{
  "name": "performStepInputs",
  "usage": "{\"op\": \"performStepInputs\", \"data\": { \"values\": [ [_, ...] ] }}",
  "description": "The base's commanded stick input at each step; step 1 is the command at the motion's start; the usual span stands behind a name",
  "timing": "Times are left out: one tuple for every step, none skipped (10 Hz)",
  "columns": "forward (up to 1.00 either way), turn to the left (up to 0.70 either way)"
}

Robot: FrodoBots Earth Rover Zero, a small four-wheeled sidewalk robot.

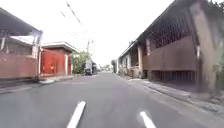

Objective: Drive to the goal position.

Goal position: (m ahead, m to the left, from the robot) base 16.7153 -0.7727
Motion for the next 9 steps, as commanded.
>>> {"op": "performStepInputs", "data": {
  "values": [
    [0.70, 0.00],
    [0.70, 0.00],
    [0.70, 0.00],
    [0.70, 0.00],
    [0.70, 0.00],
    [0.70, 0.00],
    [0.70, 0.00],
    [0.70, 0.00],
    [0.70, 0.00]
  ]
}}
